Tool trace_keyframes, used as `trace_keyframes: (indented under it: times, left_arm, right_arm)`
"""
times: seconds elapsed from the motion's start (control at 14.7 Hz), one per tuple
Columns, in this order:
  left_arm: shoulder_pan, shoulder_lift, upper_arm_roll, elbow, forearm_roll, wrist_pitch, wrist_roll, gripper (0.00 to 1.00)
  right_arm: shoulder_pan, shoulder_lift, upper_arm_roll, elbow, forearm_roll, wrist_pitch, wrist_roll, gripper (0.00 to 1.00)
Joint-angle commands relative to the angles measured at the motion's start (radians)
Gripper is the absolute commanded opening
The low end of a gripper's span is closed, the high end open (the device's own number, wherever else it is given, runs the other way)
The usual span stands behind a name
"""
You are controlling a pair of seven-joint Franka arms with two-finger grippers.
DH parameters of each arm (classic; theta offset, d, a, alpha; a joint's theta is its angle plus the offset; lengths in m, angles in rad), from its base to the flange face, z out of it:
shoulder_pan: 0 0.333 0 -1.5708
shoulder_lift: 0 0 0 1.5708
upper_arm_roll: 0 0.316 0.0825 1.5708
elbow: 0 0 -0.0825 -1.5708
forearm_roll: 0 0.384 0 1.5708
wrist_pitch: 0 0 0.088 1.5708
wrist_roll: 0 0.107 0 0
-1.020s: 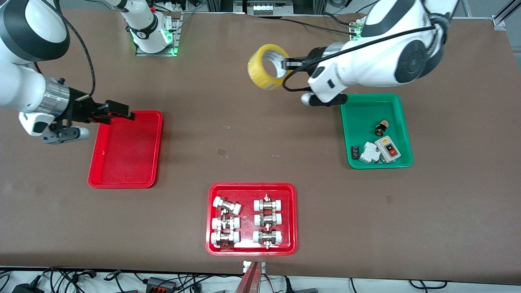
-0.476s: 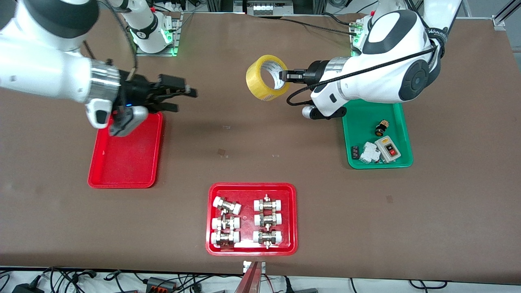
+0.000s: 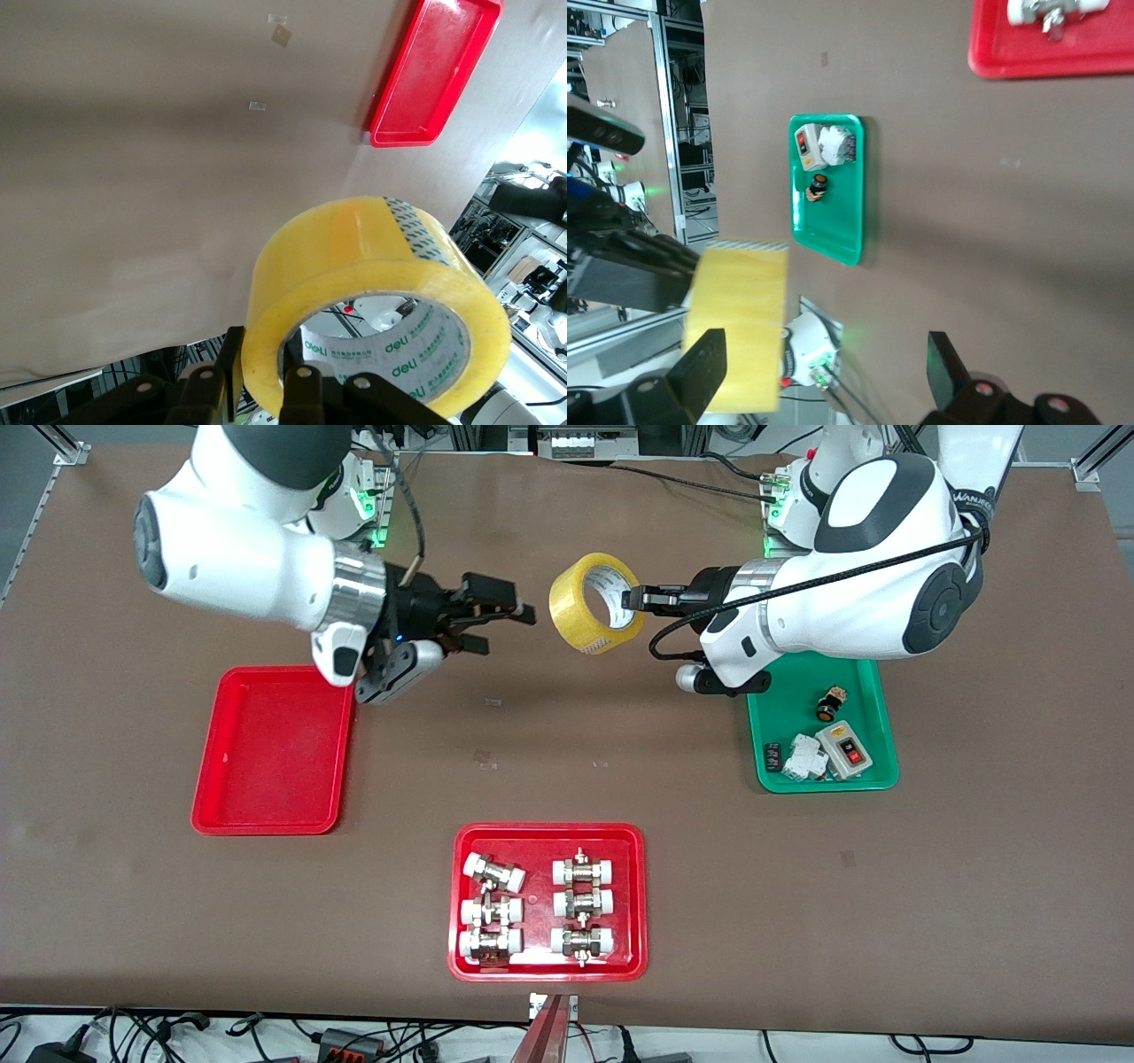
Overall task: Left arm passes tape to right arm into tray
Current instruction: 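Grasp the tape with the right gripper beside the left gripper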
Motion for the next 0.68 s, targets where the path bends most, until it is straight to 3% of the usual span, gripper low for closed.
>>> trace_keyframes:
  times: [0.0, 0.27, 0.61]
  left_arm:
    - [0.003, 0.005, 0.000, 0.030, -0.028, -0.025, 0.014, 0.05]
    - [0.003, 0.005, 0.000, 0.030, -0.028, -0.025, 0.014, 0.05]
    - [0.003, 0.005, 0.000, 0.030, -0.028, -0.025, 0.017, 0.05]
  right_arm:
    - [0.048, 0.005, -0.007, 0.025, 0.040, 0.044, 0.111, 1.00]
    - [0.096, 0.026, -0.007, 0.025, 0.056, 0.121, 0.136, 1.00]
    - [0.096, 0.027, -0.007, 0.023, 0.059, 0.113, 0.145, 1.00]
